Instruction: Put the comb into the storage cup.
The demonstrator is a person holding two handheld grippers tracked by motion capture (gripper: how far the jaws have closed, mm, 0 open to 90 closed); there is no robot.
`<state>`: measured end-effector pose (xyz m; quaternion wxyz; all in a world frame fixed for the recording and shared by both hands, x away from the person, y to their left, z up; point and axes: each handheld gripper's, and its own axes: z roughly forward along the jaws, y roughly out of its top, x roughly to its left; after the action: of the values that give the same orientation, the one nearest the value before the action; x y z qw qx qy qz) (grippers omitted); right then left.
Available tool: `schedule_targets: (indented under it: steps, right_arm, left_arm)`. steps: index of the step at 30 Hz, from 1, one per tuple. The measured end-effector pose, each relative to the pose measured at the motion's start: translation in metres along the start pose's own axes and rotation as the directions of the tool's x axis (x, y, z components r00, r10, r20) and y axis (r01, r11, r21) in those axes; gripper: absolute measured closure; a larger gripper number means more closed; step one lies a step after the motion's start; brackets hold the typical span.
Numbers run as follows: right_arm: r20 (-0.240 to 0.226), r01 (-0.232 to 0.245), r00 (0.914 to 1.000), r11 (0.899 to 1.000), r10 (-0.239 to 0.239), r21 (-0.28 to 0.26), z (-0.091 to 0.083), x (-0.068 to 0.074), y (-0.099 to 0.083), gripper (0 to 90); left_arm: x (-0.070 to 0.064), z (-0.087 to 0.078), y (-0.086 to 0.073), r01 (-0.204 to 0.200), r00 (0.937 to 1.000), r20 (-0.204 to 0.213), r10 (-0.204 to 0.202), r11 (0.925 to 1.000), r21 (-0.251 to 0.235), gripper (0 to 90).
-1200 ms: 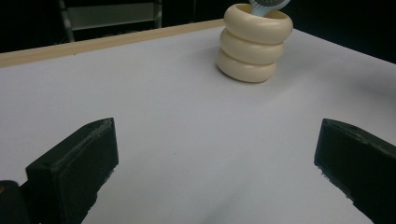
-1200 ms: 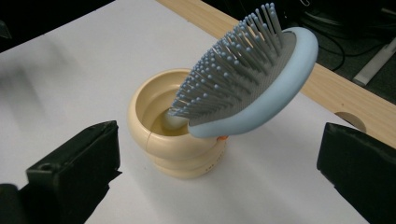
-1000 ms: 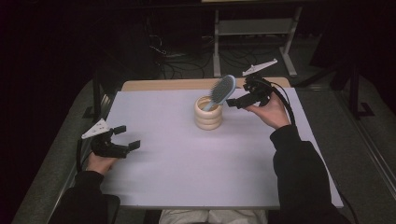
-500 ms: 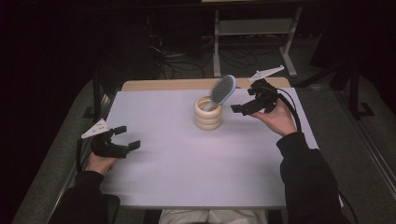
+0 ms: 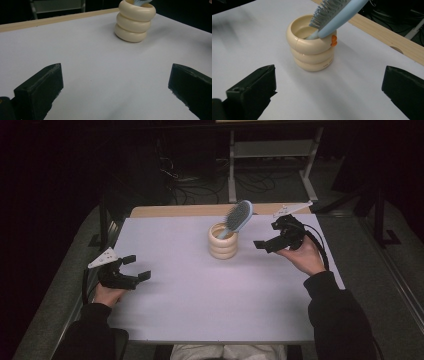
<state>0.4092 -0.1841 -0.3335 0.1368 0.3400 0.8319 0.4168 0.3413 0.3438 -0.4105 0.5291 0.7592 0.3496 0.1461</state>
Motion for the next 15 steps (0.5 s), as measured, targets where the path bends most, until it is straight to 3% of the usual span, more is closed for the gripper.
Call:
schedule_targets:
  steps: [15]
  right_arm:
    - [-0.010, -0.006, 0.9999, 1.000, 0.006, -0.011, -0.012, 0.001, -0.019, 0.0]
  left_arm:
    - [0.000, -0.001, 0.000, 0.001, 1.0000, -0.005, -0.001, 1.0000, -0.003, 0.0]
